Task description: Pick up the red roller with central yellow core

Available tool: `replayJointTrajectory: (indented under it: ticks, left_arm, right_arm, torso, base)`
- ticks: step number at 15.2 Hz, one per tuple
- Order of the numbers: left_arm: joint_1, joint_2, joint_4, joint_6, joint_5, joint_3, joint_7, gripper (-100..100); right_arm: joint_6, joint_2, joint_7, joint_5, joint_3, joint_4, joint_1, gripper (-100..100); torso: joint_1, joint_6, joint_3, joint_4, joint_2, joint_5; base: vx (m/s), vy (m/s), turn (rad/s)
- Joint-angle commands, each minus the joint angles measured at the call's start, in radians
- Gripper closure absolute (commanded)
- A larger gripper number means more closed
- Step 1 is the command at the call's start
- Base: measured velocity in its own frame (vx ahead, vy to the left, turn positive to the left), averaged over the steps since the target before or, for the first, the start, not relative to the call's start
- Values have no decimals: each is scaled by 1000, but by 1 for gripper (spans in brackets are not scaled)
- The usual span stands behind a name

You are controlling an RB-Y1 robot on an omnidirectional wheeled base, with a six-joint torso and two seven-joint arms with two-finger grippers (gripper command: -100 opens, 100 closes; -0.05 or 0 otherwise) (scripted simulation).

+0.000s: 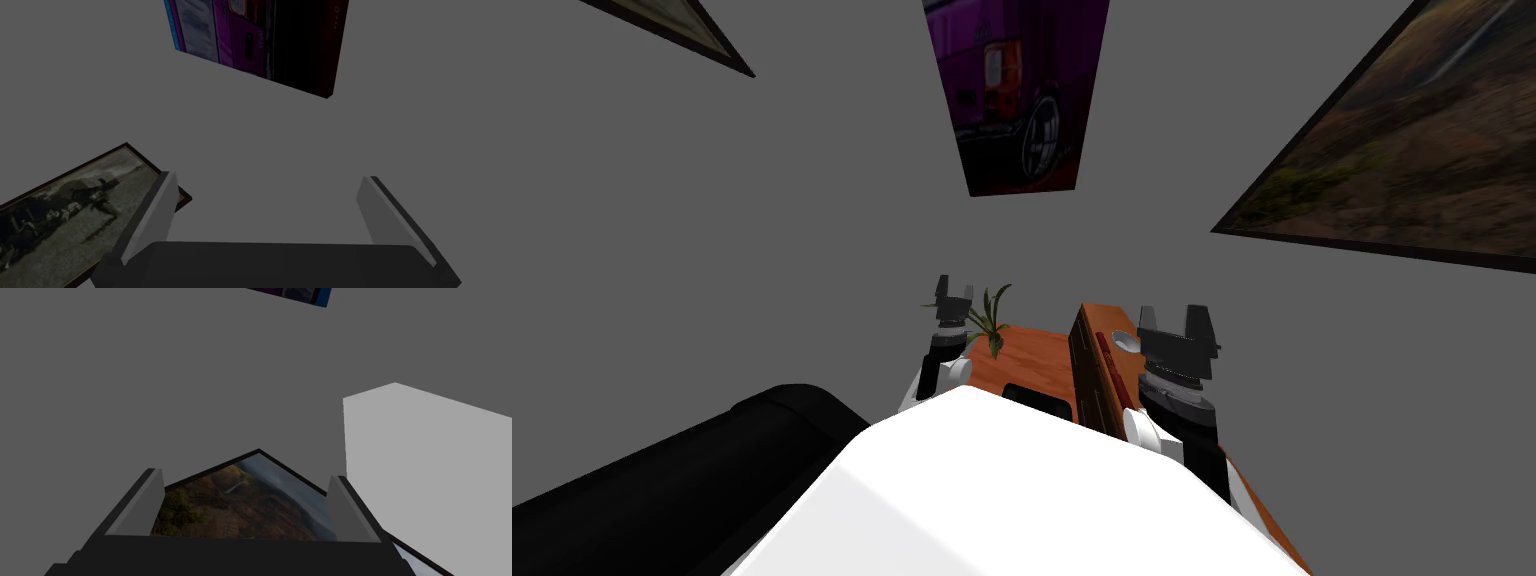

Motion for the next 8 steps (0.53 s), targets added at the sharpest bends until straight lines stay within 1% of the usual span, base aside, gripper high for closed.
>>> replayJointTrajectory:
  ticks: [1,2,3,4,5,6,7,8]
  left_arm:
    - [0,0,0,0,0,0,0,0]
    - [0,0,0,0,0,0,0,0]
    - [0,0,0,0,0,0,0,0]
    - [0,0,0,0,0,0,0,0]
    - [0,0,0,0,0,0,0,0]
    - [0,0,0,0,0,0,0,0]
    - [0,0,0,0,0,0,0,0]
    - [0,0,0,0,0,0,0,0]
  right_arm:
    - [28,-16,-10,-8,-6,19,-7,-100]
    - [47,-24,-17,-14,-10,31,-12,-100]
    - [47,-24,-17,-14,-10,31,-12,-100]
    - [71,-33,-25,-20,-14,47,-18,-100]
    - [71,-33,-25,-20,-14,47,-18,-100]
    - [98,-42,-35,-28,-20,65,-25,-100]
    - [98,-42,-35,-28,-20,65,-25,-100]
    - [129,-52,-46,-37,-27,85,-33,-100]
  torso:
    - [0,0,0,0,0,0]
    - [0,0,0,0,-1,0]
    - [1,0,-1,0,-2,0]
    - [1,0,-2,-1,-3,0]
    - [1,0,-2,-1,-4,0]
    - [1,0,-2,-1,-4,0]
    - [1,0,-2,-1,-4,0]
    - [1,0,-2,-1,-4,0]
  base:
    - [21,6,-27]
    - [48,17,-50]
    - [50,21,-38]
    - [48,22,-43]
    - [46,18,-31]
    - [52,13,-35]
    - [47,14,-31]
    - [53,21,-42]
